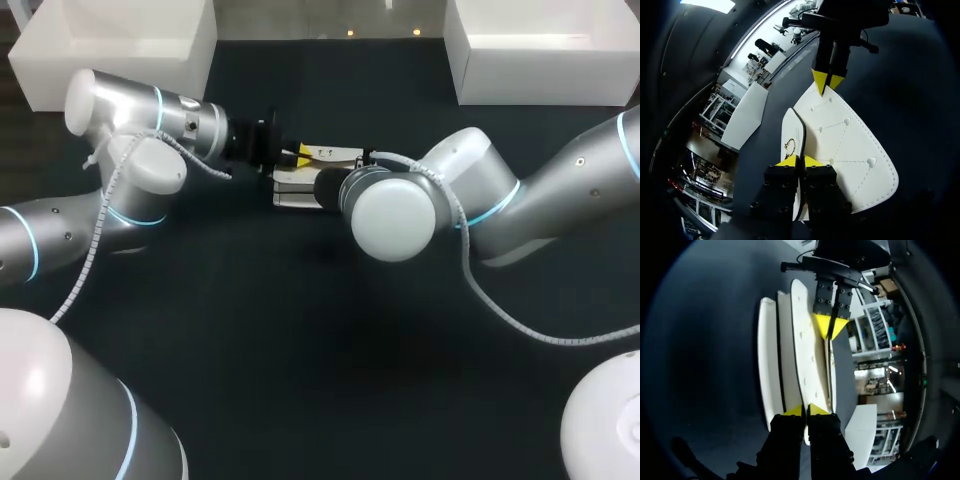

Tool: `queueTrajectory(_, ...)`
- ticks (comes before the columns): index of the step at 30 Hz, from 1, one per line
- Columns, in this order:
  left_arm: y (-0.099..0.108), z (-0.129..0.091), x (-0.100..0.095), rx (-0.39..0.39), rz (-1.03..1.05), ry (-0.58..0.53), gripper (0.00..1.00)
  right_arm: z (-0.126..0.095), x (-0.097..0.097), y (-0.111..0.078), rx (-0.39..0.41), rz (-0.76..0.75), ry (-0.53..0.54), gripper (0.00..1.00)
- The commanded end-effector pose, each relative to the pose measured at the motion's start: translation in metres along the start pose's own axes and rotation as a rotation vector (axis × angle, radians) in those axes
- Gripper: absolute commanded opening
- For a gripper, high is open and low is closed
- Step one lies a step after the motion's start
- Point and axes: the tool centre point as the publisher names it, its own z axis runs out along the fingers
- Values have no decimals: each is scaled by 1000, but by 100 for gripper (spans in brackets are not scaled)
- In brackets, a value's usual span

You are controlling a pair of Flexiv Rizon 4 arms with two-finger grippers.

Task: Pick up the bag, open it, inspect its contents, close it, and place it on the opposite side

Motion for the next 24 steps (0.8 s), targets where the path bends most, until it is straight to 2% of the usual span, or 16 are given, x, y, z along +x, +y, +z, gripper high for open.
queueTrajectory(1, 2, 2, -9, -4, -11, 11, 40, 1, 2, -3, -11, 0, -10, 0)
queueTrajectory(4, 2, 2, -14, -8, -16, 11, 42, 1, 2, -3, -11, 0, -10, 0)
queueTrajectory(6, 4, 4, -17, -33, -19, 14, 27, 1, 2, -3, -11, 0, -10, 0)
queueTrajectory(9, 6, 7, -20, -44, -22, 25, 14, 1, 2, -3, -11, 0, -10, 0)
queueTrajectory(10, 6, 8, -20, -47, -23, 30, 0, 1, 2, -3, -11, 0, -10, 0)
queueTrajectory(20, -7, 7, -5, -26, -39, 77, 0, 1, 2, -3, -11, 0, -10, 0)
queueTrajectory(24, -3, 10, -1, -45, -43, 83, 0, 1, 2, -3, -11, 0, -10, 0)
